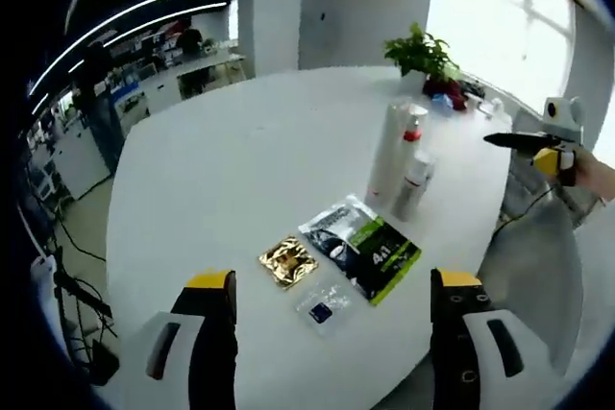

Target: Arrange the skincare products in the storage area until every visible bottle or jar stands upright without overlapping.

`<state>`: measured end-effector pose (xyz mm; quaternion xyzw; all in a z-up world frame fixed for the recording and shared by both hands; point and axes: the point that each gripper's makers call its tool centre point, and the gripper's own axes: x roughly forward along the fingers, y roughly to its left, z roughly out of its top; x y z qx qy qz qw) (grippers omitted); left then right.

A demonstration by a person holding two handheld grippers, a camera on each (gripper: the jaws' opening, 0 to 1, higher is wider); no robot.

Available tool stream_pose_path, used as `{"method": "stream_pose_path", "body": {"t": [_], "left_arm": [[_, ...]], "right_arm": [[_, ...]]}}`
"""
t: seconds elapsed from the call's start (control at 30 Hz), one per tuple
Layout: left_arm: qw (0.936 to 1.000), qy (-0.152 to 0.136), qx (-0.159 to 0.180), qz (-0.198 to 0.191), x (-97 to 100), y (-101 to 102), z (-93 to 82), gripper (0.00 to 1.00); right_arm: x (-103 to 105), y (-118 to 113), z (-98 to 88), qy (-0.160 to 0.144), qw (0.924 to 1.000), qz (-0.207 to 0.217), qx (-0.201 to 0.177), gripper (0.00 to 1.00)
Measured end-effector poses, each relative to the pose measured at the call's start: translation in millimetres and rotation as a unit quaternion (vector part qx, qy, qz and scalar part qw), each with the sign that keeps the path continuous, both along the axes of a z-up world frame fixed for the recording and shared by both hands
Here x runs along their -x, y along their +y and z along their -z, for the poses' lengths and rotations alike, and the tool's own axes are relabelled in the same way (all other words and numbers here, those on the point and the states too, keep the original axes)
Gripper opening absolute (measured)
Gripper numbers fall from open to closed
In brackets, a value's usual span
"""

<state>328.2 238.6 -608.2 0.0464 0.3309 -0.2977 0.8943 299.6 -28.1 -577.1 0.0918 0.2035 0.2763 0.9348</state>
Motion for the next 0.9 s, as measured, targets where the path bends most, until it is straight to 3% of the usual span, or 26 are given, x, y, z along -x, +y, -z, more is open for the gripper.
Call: {"method": "stream_pose_path", "body": {"t": [0.17, 0.6, 0.7, 0.8, 0.9], "left_arm": [[0.9974, -0.027, 0.044, -0.050, 7.9, -2, -9.4, 0.85], [0.9956, -0.059, 0.036, -0.063, 35.8, -7, -17.4, 0.96], [0.9955, -0.059, 0.038, -0.064, 39.0, -7, -14.3, 0.97], [0.9963, -0.045, 0.010, -0.072, 42.6, 3, 0.8, 0.97], [0.9955, -0.040, 0.025, -0.082, 44.7, 6, 2.7, 0.97]], "right_arm": [[4, -6, 0.4, -0.003, 1.0000, 0.004, 0.003, 1.00], [10, -19, 3.4, -0.002, 0.9996, 0.023, 0.014, 1.00], [9, -21, 3.8, -0.003, 0.9996, 0.026, 0.012, 1.00], [9, -20, 4.9, -0.002, 0.9996, 0.027, 0.010, 1.00], [10, -18, 6.2, -0.001, 0.9996, 0.027, 0.009, 1.00]]}}
